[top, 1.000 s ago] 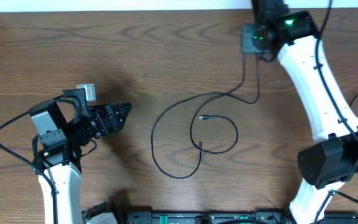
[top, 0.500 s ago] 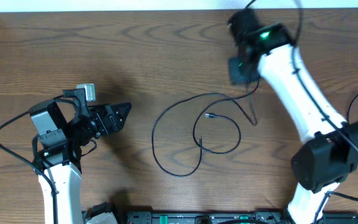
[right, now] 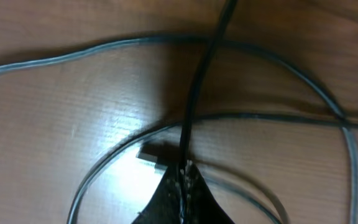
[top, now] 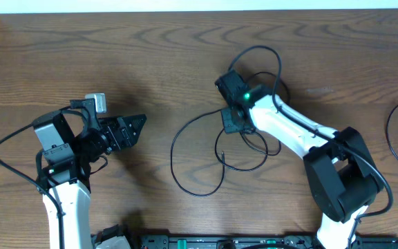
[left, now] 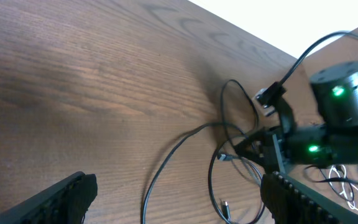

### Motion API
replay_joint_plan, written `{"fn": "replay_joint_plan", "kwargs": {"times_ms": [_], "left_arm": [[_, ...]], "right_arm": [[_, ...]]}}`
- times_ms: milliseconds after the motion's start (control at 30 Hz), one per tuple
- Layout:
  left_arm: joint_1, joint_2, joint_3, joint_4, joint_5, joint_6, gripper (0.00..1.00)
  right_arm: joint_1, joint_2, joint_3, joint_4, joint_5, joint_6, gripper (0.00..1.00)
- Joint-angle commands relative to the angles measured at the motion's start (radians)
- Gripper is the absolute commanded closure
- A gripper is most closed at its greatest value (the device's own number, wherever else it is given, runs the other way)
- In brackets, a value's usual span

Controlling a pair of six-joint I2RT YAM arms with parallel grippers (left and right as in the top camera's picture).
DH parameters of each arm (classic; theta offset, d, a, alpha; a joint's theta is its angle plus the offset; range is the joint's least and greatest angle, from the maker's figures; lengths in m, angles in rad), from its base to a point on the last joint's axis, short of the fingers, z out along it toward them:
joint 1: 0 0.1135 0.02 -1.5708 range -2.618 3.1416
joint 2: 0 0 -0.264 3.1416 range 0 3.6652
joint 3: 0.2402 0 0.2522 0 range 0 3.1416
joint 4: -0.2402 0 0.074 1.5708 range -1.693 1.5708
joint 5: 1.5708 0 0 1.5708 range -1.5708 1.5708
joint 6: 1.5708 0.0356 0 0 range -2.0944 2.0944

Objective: Untangle cables

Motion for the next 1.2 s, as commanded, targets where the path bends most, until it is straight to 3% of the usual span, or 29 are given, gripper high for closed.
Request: {"fn": "replay_joint_plan", "kwargs": {"times_ms": [0, 200, 433, 533, 800, 933, 1167], "left_arm": [[0.005, -0.001, -0.003, -0.002, 0.016, -0.001, 0.11], [0.005, -0.001, -0.003, -0.002, 0.016, 0.0, 0.11], [0.005, -0.001, -0.003, -0.002, 0.016, 0.0, 0.11], [0.005, -0.001, -0.003, -0.002, 0.016, 0.0, 0.11], [0.005, -0.001, -0.003, -0.001, 0.015, 0.007, 0.11], [0.005, -0.001, -0.003, -0.001, 0.008, 0.007, 0.11], [0.005, -0.001, -0.003, 0.01, 0.008, 0.007, 0.11]], "right_arm": [[-0.008, -0.017, -0.082, 0.083, 0.001, 0.037, 0.99], [-0.012, -0.017, -0.098, 0.111, 0.027, 0.018, 0.98], [-0.025, -0.017, -0.098, 0.152, 0.069, 0.003, 0.74], [-0.036, -0.017, -0.098, 0.148, 0.068, -0.027, 0.69], [-0.041, -0.017, -0.098, 0.14, 0.02, -0.275, 0.68], [-0.051, -0.017, -0.098, 0.143, 0.019, -0.382, 0.6], [-0.09, -0.017, -0.097, 0.146, -0.033, -0.514, 0.54]]}}
